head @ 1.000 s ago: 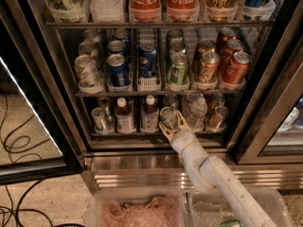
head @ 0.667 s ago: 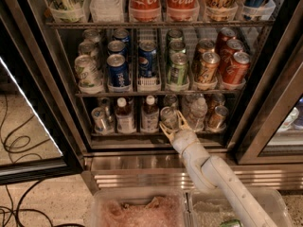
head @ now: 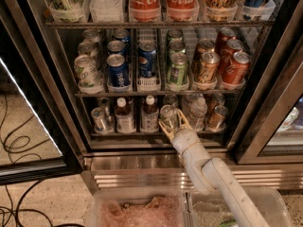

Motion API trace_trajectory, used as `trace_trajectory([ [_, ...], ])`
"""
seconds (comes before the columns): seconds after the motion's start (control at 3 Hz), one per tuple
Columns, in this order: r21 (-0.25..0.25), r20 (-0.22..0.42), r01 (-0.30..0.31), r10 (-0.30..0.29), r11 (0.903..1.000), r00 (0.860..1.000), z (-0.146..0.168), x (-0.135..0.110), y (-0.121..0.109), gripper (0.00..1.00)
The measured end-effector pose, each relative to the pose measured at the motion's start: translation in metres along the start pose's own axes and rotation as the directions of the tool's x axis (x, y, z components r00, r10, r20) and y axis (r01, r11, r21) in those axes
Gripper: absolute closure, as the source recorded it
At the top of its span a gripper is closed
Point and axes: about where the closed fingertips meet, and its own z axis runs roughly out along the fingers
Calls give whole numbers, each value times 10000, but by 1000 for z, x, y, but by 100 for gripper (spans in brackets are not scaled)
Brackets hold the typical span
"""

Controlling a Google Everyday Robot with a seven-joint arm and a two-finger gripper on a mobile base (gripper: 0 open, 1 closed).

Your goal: Pick 7up can from bottom shelf of fridge

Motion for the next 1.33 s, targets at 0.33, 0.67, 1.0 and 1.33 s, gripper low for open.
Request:
trace_trajectory([
  [0.33, 83, 161, -38, 36, 10000, 9999, -3, -8, -1, 100],
  [0.67, 403, 188, -191, 183, 9990, 9997, -23, -21, -8, 100],
  [1.0, 288, 181, -141, 136, 9995, 9997, -28, -28, -7, 100],
  [1.33, 93, 83, -136, 135, 9999, 9999, -34, -33, -4, 100],
])
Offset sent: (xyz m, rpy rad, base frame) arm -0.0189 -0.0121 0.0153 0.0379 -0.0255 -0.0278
